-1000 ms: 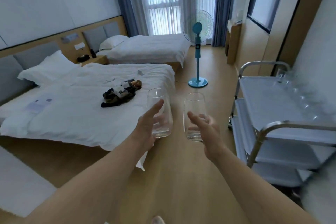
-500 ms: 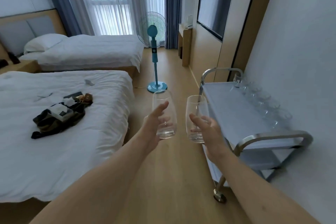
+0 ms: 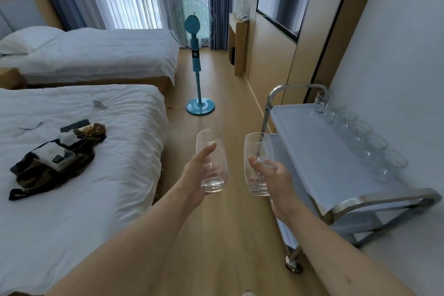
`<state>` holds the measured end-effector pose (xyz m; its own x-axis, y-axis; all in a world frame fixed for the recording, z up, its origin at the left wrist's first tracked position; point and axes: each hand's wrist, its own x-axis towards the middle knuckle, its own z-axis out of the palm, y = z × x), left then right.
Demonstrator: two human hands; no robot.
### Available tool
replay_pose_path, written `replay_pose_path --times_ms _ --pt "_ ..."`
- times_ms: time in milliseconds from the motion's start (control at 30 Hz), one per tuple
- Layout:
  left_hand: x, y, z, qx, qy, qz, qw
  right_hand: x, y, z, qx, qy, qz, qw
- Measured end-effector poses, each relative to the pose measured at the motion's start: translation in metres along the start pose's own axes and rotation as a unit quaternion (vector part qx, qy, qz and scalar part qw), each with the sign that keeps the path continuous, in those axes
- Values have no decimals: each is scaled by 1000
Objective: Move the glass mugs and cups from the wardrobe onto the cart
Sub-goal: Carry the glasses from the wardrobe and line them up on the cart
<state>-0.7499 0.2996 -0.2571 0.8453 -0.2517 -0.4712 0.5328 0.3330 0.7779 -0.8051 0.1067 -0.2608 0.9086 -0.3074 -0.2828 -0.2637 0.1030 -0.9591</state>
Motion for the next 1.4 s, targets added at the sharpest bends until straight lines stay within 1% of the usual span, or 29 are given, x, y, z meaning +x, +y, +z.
replay_pose_path --times_ms 133,267,533,733,867,1000,1100,1200,1300,1400 --pt "39 19 3 -9 1 0 1000 52 -10 10 2 -12 4 1000" --pt "88 50 10 5 -9 13 1000 115 -27 21 10 -32 3 999" --pt "193 117 43 44 53 20 997 241 -77 32 42 -55 -6 998" --pt "254 133 65 44 54 15 997 307 -84 29 50 -52 -9 997" --pt "292 139 74 40 34 0 999 341 -82 27 57 -31 -2 998" --pt "337 147 77 45 -4 -29 999 376 -74 29 66 0 9 998" --pt "374 149 78 43 -34 -54 997 403 -65 36 82 36 27 996" --pt "416 155 71 72 -25 -83 994 433 -56 48 97 84 41 991" --pt "458 171 61 84 -67 -119 987 457 -50 62 110 136 55 983" --pt "497 188 50 126 -86 -148 977 473 -44 77 128 167 76 975"
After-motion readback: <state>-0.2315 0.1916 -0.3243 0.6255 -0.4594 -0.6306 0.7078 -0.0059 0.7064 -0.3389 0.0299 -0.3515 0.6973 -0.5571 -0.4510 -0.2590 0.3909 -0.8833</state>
